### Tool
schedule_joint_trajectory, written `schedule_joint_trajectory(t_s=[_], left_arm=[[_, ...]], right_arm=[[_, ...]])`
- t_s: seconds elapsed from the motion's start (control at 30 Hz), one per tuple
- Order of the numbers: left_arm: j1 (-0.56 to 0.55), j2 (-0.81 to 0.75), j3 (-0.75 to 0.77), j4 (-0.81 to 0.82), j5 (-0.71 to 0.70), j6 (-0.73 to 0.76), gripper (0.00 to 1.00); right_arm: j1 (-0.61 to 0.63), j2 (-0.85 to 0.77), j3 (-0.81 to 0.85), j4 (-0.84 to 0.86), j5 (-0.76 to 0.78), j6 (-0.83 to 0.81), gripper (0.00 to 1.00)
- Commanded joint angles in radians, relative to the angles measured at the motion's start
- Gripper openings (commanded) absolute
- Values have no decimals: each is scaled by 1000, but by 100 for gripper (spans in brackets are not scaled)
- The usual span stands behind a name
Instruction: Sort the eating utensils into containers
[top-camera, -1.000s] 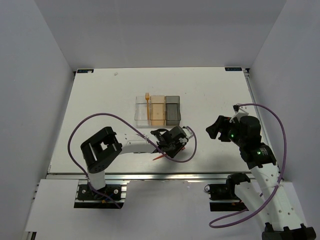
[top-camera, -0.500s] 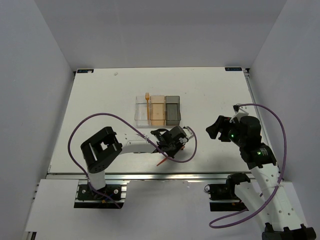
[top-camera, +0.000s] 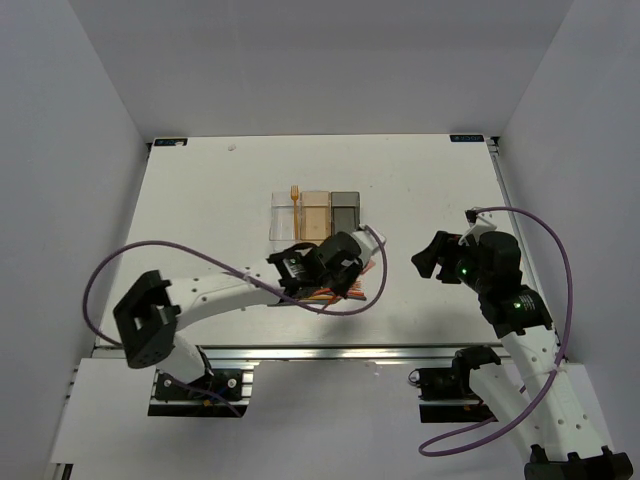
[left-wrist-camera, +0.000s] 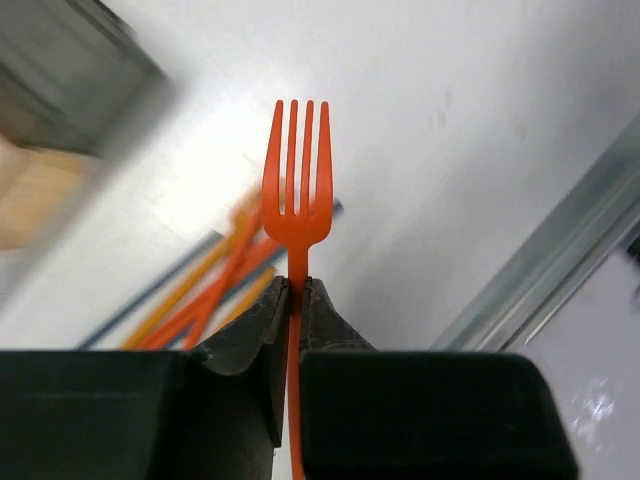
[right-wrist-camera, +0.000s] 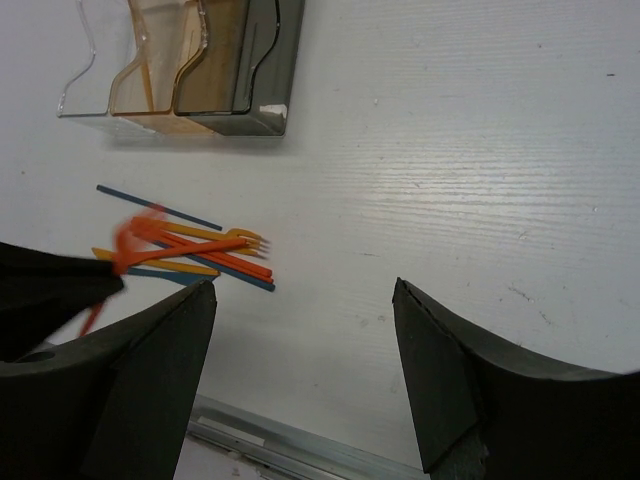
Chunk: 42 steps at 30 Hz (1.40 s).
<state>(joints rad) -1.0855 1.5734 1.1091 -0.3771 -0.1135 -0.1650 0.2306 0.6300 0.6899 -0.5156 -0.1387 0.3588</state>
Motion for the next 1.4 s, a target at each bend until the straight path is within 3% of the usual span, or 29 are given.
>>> schedule_joint_trajectory(t_s=[0.0,0.07,0.13,0.2,0.33,0.5,0.8,1.37], left_arm=[[45,-134,73,10,-242,-51,0],[97,-148,119,-11,-407,-114,0],[218,-124,158,-49,-469,-174,0],[329,-101,199,-45,-453,-191,0],[424,-6,283,-13,-479,-156,0],[536,85,290,90,-397,-157,0],[579,175,196,285,-318,-202,0],[582,309,133,369,-268,-186,0]], right_arm=[[4,-4,19,19,7,-12,77],[4,-4,19,20,7,-12,77],[6,-6,17,23,4,-12,77],[6,-6,16,25,5,-12,77],[6,-4,14,26,5,-12,77],[6,-6,10,28,-1,-12,77],[7,4,-9,45,-19,-14,77],[13,0,-23,57,-18,-17,77]])
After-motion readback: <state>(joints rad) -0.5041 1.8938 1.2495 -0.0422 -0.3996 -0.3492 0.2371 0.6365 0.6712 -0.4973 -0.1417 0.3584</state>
